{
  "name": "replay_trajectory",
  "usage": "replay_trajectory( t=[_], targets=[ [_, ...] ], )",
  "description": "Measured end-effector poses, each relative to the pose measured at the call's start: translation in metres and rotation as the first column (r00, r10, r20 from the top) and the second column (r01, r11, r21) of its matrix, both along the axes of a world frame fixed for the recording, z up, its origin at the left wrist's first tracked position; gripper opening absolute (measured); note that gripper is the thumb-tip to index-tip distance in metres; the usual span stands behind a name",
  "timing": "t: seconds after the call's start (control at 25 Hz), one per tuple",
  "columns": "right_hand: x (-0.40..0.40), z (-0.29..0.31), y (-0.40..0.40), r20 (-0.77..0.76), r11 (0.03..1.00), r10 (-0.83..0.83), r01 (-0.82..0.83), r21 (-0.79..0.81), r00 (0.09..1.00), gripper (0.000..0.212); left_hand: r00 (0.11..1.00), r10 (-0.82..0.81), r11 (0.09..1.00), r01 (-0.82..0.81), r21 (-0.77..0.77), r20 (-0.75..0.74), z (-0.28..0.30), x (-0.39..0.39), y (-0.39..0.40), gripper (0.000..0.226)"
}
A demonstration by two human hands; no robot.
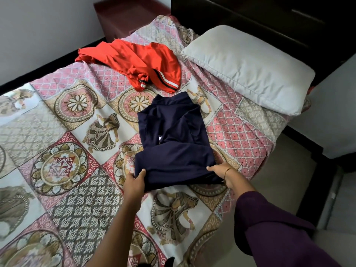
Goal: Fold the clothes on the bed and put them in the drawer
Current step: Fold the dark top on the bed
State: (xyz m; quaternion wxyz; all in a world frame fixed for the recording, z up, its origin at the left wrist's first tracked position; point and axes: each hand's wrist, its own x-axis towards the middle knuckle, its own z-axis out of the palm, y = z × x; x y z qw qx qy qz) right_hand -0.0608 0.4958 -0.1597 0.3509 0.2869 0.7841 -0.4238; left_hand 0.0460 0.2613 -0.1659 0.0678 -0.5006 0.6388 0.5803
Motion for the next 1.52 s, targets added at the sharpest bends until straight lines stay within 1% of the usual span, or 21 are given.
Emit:
replay_trajectory(
  t=[0.12, 0.2, 0.28, 0.32, 0.36, 0.44, 0.56, 0.64, 0.68, 0.72, 0.76, 0.8, 0.84, 0.88, 0.92, 0.96, 1.0, 1.04, 1.08, 1.2, 1.52],
  targets=[
    [-0.025, 0.014, -0.003, 0.01, 0.982, -0.132, 0.132, -0.138, 0.991, 0.061, 0.973, 0.211, 0.898, -0.156, 0.412, -0.091, 0.017, -0.02, -0.016, 0.019],
    [-0.043, 0.023, -0.007, -0.032, 0.965, -0.172, 0.162, -0.208, 0.985, 0.039, 0.933, 0.324, 0.815, -0.189, 0.549, -0.159, 0.032, -0.038, -0.023, 0.012],
    [-0.064, 0.036, -0.013, -0.052, 0.927, -0.21, 0.182, -0.328, 0.976, 0.013, 0.886, 0.429, 0.769, -0.255, 0.586, -0.178, 0.047, -0.062, -0.03, 0.01],
    [-0.076, 0.041, -0.017, -0.031, 0.886, -0.255, 0.221, -0.408, 0.966, 0.007, 0.871, 0.465, 0.748, -0.29, 0.597, -0.159, 0.052, -0.076, -0.035, 0.007],
    [-0.085, 0.046, -0.021, 0.019, 0.829, -0.313, 0.284, -0.482, 0.949, 0.011, 0.857, 0.499, 0.721, -0.328, 0.611, -0.128, 0.057, -0.089, -0.039, 0.005],
    [-0.113, 0.05, -0.035, 0.126, 0.739, -0.4, 0.401, -0.541, 0.908, 0.018, 0.827, 0.559, 0.655, -0.395, 0.644, -0.062, 0.06, -0.123, -0.05, 0.017],
    [-0.157, 0.046, -0.053, 0.168, 0.683, -0.46, 0.469, -0.561, 0.872, 0.021, 0.782, 0.622, 0.606, -0.452, 0.655, -0.036, 0.062, -0.176, -0.062, 0.024],
    [-0.189, 0.043, -0.064, 0.172, 0.647, -0.484, 0.484, -0.589, 0.858, 0.017, 0.717, 0.693, 0.567, -0.483, 0.667, -0.07, 0.058, -0.21, -0.067, 0.024],
    [-0.202, 0.038, -0.071, 0.148, 0.656, -0.481, 0.467, -0.593, 0.864, 0.014, 0.693, 0.712, 0.577, -0.488, 0.655, -0.111, 0.051, -0.224, -0.068, 0.021],
    [-0.212, 0.032, -0.079, 0.102, 0.684, -0.465, 0.43, -0.589, 0.879, 0.013, 0.709, 0.683, 0.649, -0.479, 0.591, -0.176, 0.041, -0.236, -0.068, 0.021],
    [-0.219, 0.024, -0.087, 0.002, 0.756, -0.416, 0.347, -0.555, 0.909, 0.02, 0.772, 0.587, 0.772, -0.443, 0.455, -0.245, 0.032, -0.245, -0.066, 0.028],
    [-0.223, 0.015, -0.095, -0.133, 0.841, -0.33, 0.227, -0.492, 0.934, 0.038, 0.857, 0.418, 0.902, -0.352, 0.249, -0.303, 0.022, -0.249, -0.061, 0.038],
    [-0.221, 0.009, -0.101, -0.272, 0.92, -0.205, 0.09, -0.382, 0.94, 0.059, 0.922, 0.204, 0.976, -0.216, 0.0, -0.329, 0.014, -0.249, -0.054, 0.047],
    [-0.218, 0.002, -0.108, -0.377, 0.967, -0.031, -0.067, -0.244, 0.926, 0.073, 0.956, -0.034, 0.97, -0.039, -0.239, -0.292, 0.004, -0.248, -0.048, 0.059],
    [-0.214, -0.007, -0.116, -0.435, 0.97, 0.201, -0.242, -0.04, 0.878, 0.077, 0.954, -0.258, 0.886, 0.169, -0.432, -0.155, -0.006, -0.248, -0.042, 0.073],
    [-0.208, -0.016, -0.122, -0.423, 0.907, 0.422, -0.377, 0.189, 0.802, 0.074, 0.909, -0.414, 0.752, 0.363, -0.551, 0.033, -0.017, -0.247, -0.039, 0.085],
    [-0.203, -0.024, -0.127, -0.379, 0.813, 0.573, -0.448, 0.371, 0.726, 0.071, 0.848, -0.49, 0.614, 0.5, -0.611, 0.201, -0.026, -0.246, -0.037, 0.092],
    [-0.196, -0.03, -0.132, -0.36, 0.737, 0.653, -0.449, 0.505, 0.666, 0.07, 0.81, -0.508, 0.513, 0.559, -0.652, 0.294, -0.037, -0.245, -0.039, 0.093],
    [-0.192, -0.04, -0.135, -0.382, 0.698, 0.681, -0.397, 0.595, 0.624, 0.072, 0.799, -0.509, 0.445, 0.563, -0.696, 0.321, -0.043, -0.244, -0.042, 0.089],
    [-0.186, -0.064, -0.134, -0.457, 0.665, 0.701, -0.272, 0.695, 0.548, 0.068, 0.824, -0.491, 0.318, 0.47, -0.824, 0.281, -0.061, -0.238, -0.046, 0.071],
    [-0.184, -0.094, -0.134, -0.555, 0.675, 0.686, -0.125, 0.728, 0.47, 0.061, 0.883, -0.425, 0.248, 0.326, -0.912, 0.199, -0.087, -0.239, -0.041, 0.062]
  ],
)
